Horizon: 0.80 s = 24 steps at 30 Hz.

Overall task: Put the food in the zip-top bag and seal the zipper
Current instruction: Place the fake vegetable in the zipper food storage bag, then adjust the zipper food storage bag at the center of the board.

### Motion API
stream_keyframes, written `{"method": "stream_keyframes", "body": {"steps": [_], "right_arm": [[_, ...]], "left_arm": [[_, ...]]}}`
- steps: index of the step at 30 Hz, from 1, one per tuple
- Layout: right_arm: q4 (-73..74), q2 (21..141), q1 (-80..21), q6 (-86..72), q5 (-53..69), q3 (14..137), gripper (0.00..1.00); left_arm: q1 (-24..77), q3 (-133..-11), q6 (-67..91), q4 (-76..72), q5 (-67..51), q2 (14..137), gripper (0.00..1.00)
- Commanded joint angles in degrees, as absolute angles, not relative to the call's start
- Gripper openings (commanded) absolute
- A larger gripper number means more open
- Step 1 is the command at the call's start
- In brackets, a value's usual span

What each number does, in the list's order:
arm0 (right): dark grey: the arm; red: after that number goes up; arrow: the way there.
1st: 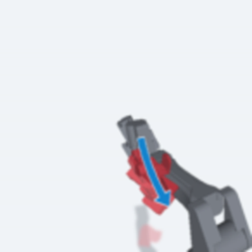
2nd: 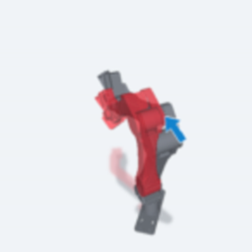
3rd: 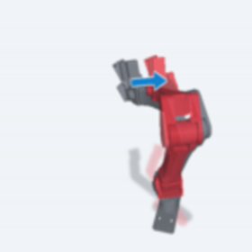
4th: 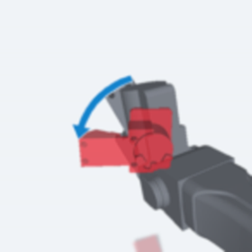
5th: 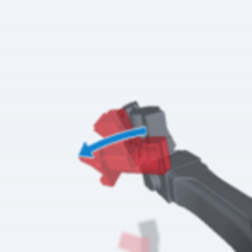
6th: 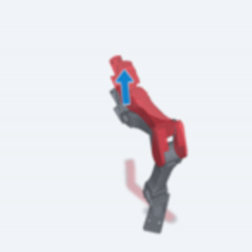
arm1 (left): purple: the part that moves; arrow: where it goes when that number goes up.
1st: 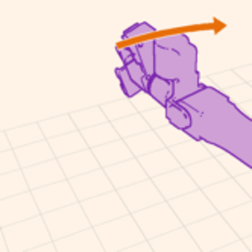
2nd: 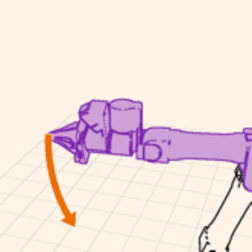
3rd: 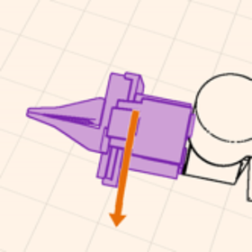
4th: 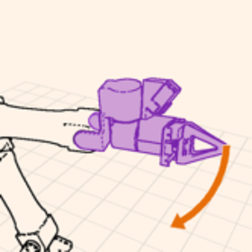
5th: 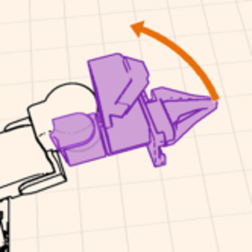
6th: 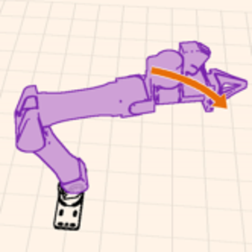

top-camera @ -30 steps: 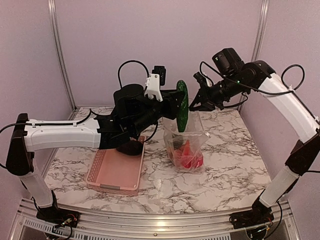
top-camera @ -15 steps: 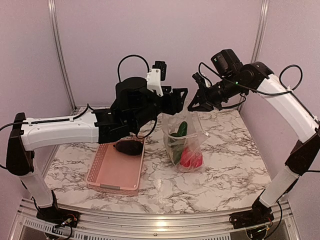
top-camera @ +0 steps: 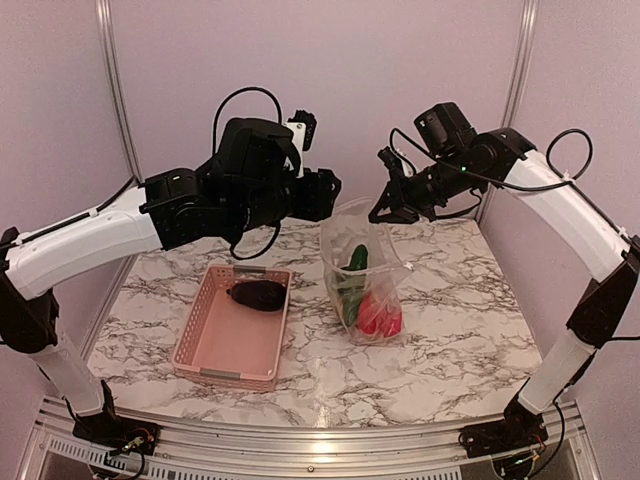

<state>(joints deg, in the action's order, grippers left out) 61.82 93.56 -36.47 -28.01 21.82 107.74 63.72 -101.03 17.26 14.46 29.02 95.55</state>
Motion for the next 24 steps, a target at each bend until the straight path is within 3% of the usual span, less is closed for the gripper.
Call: {"method": "stream_keyframes", "body": {"steps": [1, 10, 18, 21, 24], "right_arm": [[59.77, 94.15, -36.58, -26.73, 21.25, 109.92, 0.00], [60.38, 94.13, -36.61, -26.19, 20.57, 109.77, 0.00], [60.02, 93.47, -36.65, -25.97, 20.55, 108.65, 0.00], [59.99, 93.36, -36.65, -26.02, 20.64, 108.38, 0.00], [59.78, 93.36, -36.63, -26.10, 20.83, 108.36, 0.00]], "left_arm": [[63.49, -96.79, 23.38, 29.38, 26.55, 93.99, 0.56], [59.53, -90.50, 38.10, 29.78, 16.83, 92.43, 0.54], [56.89, -89.59, 39.58, 25.51, 11.88, 92.52, 0.52], [55.84, -90.17, 40.62, 25.01, 10.04, 93.42, 0.45], [54.83, -91.22, 40.89, 23.85, 6.28, 94.99, 0.29]]}}
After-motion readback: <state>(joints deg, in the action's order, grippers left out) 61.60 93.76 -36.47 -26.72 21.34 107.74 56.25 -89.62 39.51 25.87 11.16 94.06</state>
